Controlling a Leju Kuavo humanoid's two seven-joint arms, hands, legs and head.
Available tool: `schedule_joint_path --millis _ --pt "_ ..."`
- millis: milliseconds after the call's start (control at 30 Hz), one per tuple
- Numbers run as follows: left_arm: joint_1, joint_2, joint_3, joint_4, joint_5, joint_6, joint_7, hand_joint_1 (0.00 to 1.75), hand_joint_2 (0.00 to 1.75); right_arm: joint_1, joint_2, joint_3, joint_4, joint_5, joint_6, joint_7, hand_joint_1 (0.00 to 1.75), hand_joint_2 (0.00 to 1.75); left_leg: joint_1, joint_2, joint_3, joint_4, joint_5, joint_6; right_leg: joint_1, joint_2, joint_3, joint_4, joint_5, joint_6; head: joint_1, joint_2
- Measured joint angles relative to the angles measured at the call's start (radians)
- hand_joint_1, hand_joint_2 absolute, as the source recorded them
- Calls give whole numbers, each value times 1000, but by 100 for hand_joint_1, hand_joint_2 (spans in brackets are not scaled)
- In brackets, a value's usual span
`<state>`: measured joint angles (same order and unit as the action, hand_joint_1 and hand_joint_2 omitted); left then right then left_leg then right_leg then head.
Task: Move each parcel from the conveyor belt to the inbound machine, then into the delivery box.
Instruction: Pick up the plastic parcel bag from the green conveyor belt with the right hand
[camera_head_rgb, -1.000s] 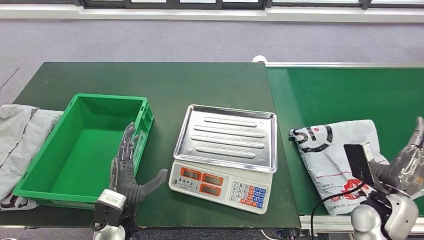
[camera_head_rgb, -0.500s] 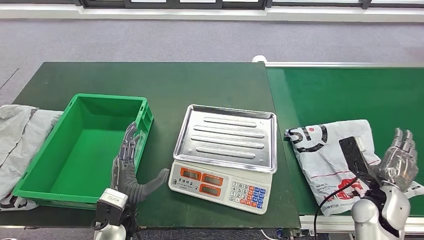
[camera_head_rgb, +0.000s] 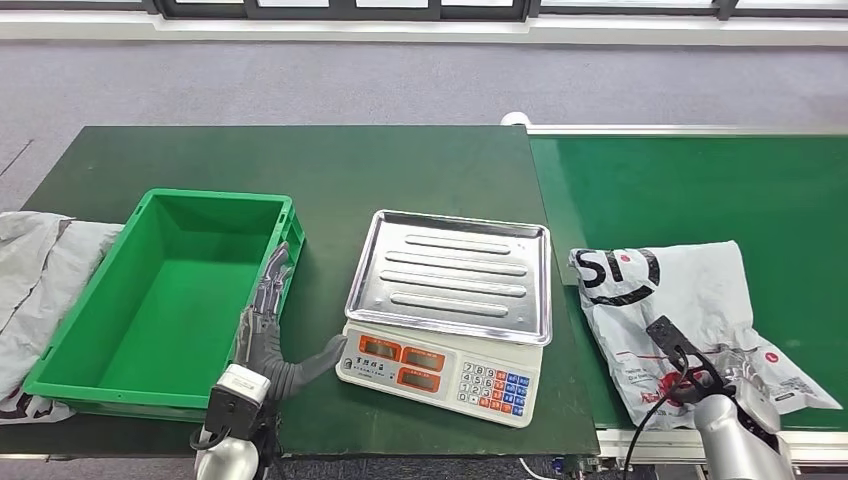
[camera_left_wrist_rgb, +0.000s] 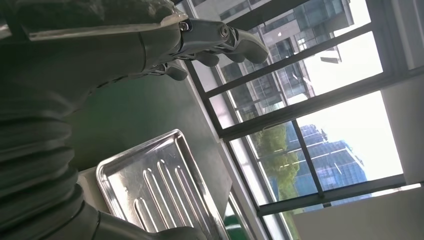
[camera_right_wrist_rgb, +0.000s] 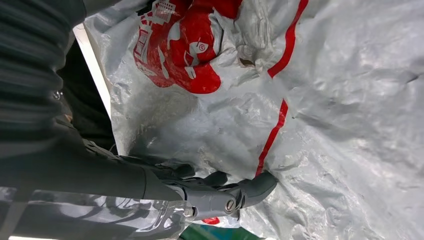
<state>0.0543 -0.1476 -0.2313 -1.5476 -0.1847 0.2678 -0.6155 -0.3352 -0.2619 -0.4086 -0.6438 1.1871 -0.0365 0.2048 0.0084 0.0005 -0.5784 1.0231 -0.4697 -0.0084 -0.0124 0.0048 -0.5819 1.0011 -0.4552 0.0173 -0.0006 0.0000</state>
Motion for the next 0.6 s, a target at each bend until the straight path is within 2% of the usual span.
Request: schedule_joint_path --millis 33,67,133,167,200,467,600 --pt "-3 0 0 3 0 0 1 0 175 -8 -2 0 13 1 4 1 8 175 0 0 1 0 0 0 0 0 1 -1 0 0 0 0" --pt "-5 0 0 5 0 0 2 0 175 -14 -3 0 24 2 10 1 27 175 1 0 2 0 0 0 1 0 2 -1 0 0 0 0" --pt "-7 0 0 9 0 0 3 0 175 -24 -4 0 41 5 30 1 114 175 1 0 4 0 0 1 1 0 4 -3 0 0 0 0" --pt "-8 0 0 11 0 0 4 0 175 -27 -5 0 47 7 42 0 150 175 1 0 4 0 0 1 1 0 6 -3 0 0 0 0" --pt "-10 0 0 12 0 0 5 0 175 -30 -5 0 53 9 55 -1 175 175 2 0 5 0 0 2 1 0 7 -4 1 1 0 0" --pt "-12 0 0 12 -7 0 20 0 175 -42 -8 1 79 20 82 -15 175 175 1 -1 7 1 2 6 1 -2 13 -7 4 5 0 0" --pt "-2 0 0 0 -10 3 22 0 175 -48 -8 4 78 13 47 -46 175 175 1 -2 6 1 2 6 1 -2 14 -7 4 5 0 0"
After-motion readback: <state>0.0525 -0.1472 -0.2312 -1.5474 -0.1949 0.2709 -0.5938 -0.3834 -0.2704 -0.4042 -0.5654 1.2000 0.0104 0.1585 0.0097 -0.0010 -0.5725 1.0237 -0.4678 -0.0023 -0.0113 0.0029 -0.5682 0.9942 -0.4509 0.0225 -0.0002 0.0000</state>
